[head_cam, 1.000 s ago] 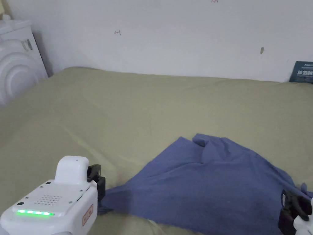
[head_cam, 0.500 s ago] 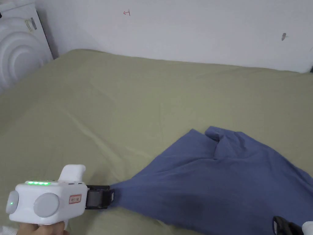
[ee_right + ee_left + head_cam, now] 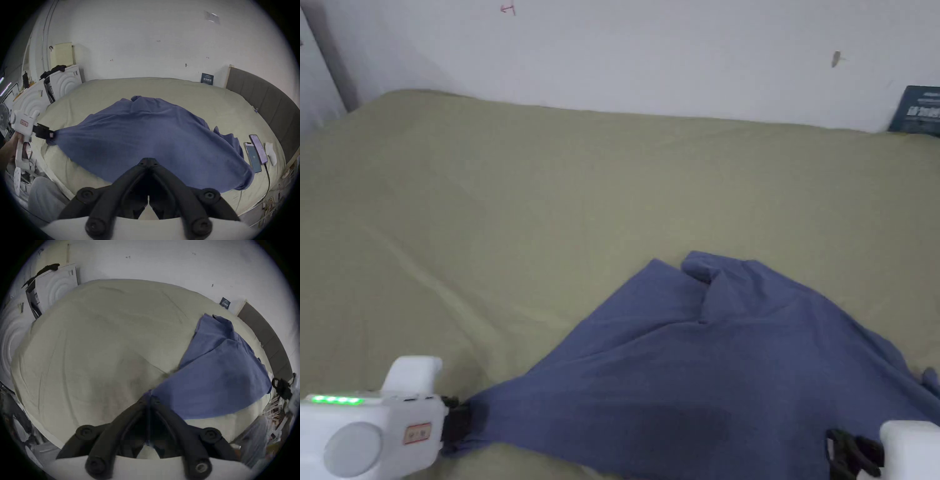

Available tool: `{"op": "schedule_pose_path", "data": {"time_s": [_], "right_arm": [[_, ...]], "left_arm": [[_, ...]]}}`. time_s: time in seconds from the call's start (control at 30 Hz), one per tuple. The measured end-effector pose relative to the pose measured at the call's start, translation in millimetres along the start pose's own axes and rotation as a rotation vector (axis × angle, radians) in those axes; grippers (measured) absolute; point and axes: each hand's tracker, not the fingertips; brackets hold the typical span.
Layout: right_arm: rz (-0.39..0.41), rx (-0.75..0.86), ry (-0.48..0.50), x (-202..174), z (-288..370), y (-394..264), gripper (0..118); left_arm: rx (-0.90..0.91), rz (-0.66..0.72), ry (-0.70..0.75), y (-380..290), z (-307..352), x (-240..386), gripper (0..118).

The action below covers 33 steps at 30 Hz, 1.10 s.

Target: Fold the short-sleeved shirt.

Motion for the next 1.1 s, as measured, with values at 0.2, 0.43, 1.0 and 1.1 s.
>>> {"op": "schedule_pose_path", "data": {"time_s": [0.2,0.43,1.0,1.1], "right_arm": [[0.014,-0.052,-0.060,55,-79,67,2],[0.087,-0.211,-0.094,109,-206,144,2],[0.154,-0.375,0.017,99,-228,174,2],[0.192,-0.276,0.018,84,-166,188,2]], "left_arm": [[0.001,0.019,0.028,-3,21,38,1],[-0.025,-0.004,0.042,6,20,47,1],[-0.037,0.007,0.048,9,9,31,1],[-0.013,0.008,0.070,11,23,36,1]]}}
